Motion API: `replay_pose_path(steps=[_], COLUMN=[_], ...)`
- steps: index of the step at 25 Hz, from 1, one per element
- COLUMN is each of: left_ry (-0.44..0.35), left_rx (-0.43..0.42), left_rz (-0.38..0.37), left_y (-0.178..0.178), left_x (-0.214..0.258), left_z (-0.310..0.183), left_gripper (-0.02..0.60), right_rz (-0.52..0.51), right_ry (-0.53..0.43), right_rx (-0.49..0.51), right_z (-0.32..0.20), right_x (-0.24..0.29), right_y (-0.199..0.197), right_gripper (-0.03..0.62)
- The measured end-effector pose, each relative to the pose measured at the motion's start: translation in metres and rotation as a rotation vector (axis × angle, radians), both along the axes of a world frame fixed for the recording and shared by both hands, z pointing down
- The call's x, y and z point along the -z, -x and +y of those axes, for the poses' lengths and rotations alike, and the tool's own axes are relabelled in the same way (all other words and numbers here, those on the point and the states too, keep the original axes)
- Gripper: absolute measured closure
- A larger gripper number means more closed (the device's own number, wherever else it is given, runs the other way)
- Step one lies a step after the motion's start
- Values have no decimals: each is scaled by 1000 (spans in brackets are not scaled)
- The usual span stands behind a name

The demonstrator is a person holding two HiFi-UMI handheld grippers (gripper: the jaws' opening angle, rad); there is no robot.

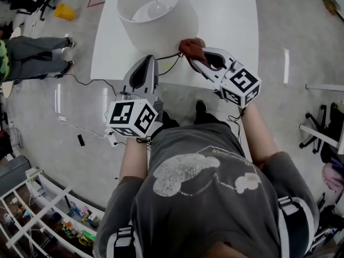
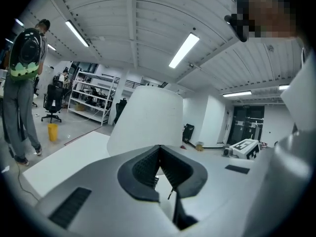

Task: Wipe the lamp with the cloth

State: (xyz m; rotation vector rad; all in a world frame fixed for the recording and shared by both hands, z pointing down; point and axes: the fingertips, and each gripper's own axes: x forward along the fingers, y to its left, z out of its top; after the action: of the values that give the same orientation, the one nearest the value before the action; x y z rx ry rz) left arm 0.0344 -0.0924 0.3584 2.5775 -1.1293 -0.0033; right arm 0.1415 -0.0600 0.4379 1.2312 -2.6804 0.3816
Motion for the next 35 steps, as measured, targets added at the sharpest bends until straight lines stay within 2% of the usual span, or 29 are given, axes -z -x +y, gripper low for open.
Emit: replay_pose_path(steps=[4, 8, 11, 16, 18, 22, 26, 30, 35], left_ry=[2, -10, -50, -81, -82, -87, -94, -97, -70], left_rx=[-41, -159, -244, -316, -343, -415, -477, -512, -518], left_rz=[34, 46, 56, 97, 105, 128, 141, 151, 150], left_y=[11, 22, 25, 44, 56, 63, 68, 76, 81], left_x=[-1, 1, 15, 32, 34, 37, 41, 41, 35], left_z=[-13, -21, -28, -38, -42, -43, -38, -31, -28], left_gripper=[574, 574, 574, 574, 574, 574, 574, 574, 574], right_rz=[19, 6, -5, -55, -37, 19, 39, 61, 53], right_ry=[32, 18, -33, -149, -211, -297, -336, -322, -253], right_rx=[-73, -205, -299, -426, -465, -530, -565, -584, -573], right_z=[1, 3, 9, 18, 15, 7, -4, -17, -19], right_x=[-16, -11, 6, 62, 90, 130, 151, 149, 123], right_y=[4, 10, 7, 8, 17, 33, 51, 64, 76], right_gripper=[503, 503, 503, 503, 503, 503, 503, 503, 503])
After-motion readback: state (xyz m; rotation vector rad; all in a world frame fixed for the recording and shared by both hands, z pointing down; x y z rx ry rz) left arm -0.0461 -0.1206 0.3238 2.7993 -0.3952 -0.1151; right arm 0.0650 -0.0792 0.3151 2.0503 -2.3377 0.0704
